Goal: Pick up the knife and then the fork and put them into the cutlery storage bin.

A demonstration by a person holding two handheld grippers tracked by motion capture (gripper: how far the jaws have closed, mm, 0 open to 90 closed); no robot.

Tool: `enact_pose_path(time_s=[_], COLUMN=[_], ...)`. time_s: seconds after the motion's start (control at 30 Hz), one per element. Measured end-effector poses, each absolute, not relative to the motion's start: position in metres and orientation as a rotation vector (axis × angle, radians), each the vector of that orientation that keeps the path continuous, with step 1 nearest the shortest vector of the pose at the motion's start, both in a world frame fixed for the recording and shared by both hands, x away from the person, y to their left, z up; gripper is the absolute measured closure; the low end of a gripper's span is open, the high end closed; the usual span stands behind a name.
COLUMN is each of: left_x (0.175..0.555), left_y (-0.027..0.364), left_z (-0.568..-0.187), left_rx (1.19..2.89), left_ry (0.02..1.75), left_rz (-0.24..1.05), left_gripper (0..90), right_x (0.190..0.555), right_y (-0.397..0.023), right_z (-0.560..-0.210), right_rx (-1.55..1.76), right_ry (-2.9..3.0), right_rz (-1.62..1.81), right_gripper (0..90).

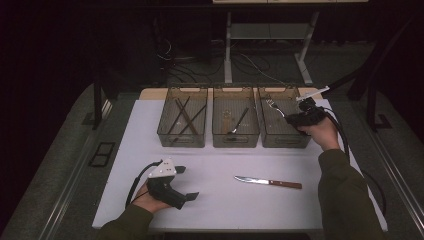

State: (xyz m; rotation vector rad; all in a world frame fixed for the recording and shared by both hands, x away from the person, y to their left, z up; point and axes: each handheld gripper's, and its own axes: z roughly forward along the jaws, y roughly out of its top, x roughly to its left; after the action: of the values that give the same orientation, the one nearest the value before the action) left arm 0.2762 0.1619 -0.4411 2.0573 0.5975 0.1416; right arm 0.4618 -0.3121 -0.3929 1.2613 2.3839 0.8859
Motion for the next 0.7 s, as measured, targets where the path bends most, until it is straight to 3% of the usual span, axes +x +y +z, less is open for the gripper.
enact_pose_path(time_s=[0.1,0.17,0.43,0.7], left_x=[0.276,0.276,0.277,0.276], left_y=[0.161,0.161,0.161,0.161], left_z=[-0.441,-0.442,-0.442,-0.442], left_rx=[2.061,2.06,2.059,2.06], left_ry=[0.596,0.594,0.597,0.597], left_rz=[0.142,0.142,0.14,0.141], left_gripper=[0.0,0.0,0.0,0.0], right_x=[0.459,0.458,0.444,0.414], right_y=[-0.314,-0.316,-0.326,-0.328], right_z=[-0.396,-0.395,-0.385,-0.373], right_rx=[1.258,1.262,1.3,1.232], right_ry=[2.371,2.348,2.283,2.268], right_rz=[0.878,0.897,1.081,1.212], right_gripper=[75.8,67.5,47.9,42.0])
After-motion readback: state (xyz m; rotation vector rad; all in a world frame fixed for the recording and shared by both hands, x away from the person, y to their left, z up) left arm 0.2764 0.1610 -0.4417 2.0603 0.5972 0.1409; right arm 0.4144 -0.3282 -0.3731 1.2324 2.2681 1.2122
